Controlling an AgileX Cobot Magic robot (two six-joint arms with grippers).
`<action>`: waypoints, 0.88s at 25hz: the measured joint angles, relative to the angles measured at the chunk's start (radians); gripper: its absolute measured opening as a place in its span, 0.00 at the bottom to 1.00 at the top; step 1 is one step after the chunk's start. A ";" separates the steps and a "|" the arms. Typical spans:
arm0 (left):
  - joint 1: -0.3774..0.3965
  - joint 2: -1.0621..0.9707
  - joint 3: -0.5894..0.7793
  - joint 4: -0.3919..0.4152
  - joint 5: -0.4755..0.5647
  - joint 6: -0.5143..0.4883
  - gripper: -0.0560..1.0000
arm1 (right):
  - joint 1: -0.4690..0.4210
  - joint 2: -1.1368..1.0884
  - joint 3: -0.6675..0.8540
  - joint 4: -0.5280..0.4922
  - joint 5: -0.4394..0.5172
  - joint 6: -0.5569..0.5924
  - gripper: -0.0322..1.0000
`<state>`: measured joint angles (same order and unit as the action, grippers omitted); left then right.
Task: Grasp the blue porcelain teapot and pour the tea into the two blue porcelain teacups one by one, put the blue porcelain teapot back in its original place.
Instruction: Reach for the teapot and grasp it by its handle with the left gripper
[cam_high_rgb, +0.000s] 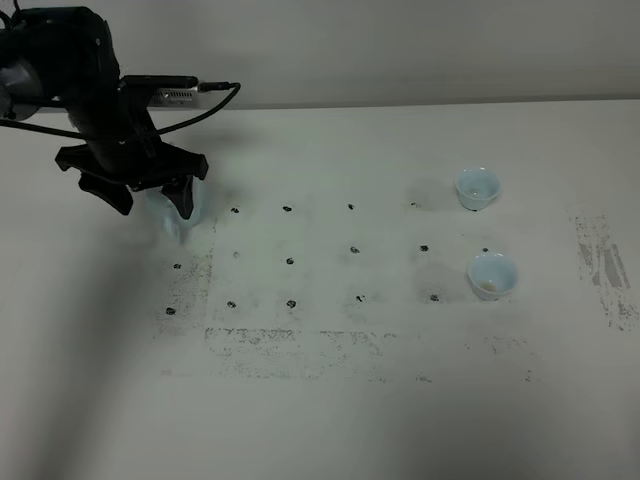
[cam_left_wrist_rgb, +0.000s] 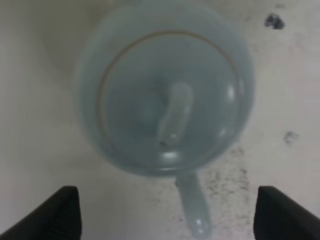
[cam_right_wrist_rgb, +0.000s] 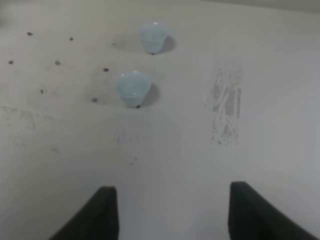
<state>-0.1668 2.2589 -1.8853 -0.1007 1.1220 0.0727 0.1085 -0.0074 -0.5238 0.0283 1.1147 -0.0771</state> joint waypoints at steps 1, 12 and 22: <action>0.000 0.000 0.000 -0.010 -0.001 0.007 0.69 | 0.000 0.000 0.000 0.000 0.000 0.000 0.48; -0.003 0.031 0.000 -0.053 -0.005 0.018 0.69 | 0.000 0.000 0.000 0.000 0.000 0.000 0.48; -0.006 0.041 0.000 -0.061 -0.016 0.018 0.69 | 0.000 0.000 0.000 0.000 0.000 0.000 0.48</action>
<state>-0.1732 2.2998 -1.8853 -0.1613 1.1057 0.0910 0.1085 -0.0074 -0.5238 0.0283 1.1147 -0.0771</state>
